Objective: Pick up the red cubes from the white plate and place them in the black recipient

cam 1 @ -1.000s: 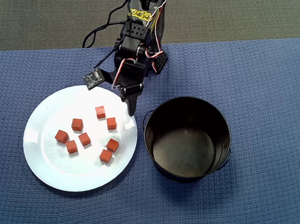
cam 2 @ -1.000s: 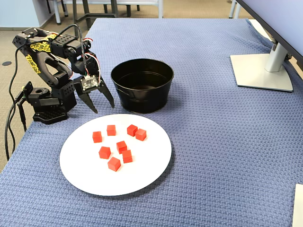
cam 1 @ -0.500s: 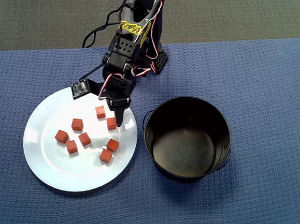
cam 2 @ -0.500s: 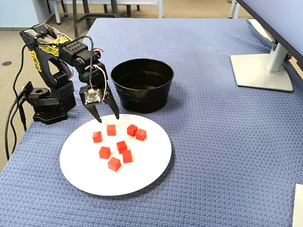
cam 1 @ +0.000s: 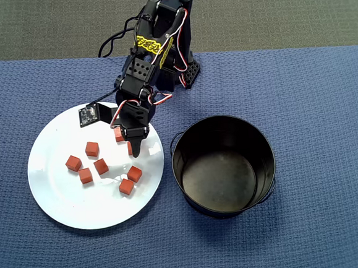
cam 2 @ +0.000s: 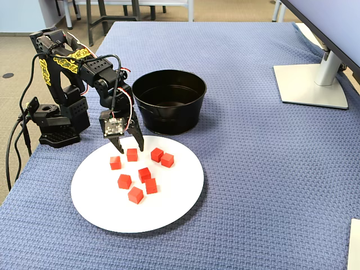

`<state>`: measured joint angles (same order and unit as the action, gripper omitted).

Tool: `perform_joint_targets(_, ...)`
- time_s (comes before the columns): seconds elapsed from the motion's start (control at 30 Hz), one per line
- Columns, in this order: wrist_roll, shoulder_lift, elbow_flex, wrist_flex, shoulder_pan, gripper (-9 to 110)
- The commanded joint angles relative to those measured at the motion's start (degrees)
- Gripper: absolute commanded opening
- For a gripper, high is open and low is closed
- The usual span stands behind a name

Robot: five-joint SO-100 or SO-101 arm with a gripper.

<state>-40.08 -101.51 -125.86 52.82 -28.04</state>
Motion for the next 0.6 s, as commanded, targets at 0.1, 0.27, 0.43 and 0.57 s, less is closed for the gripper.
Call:
perform_joint_targets(0.1,-0.79,1.93,4.13,-2.02,-1.23,13)
perform_joint_targets(0.27,0.09,3.52,5.36,-2.37,-1.58,4)
perform_joint_targets(0.43,1.14,1.14,5.63,-0.79,-1.67,0)
perform_joint_targets(0.57,4.48,-3.96,8.96,5.8,-2.11,0)
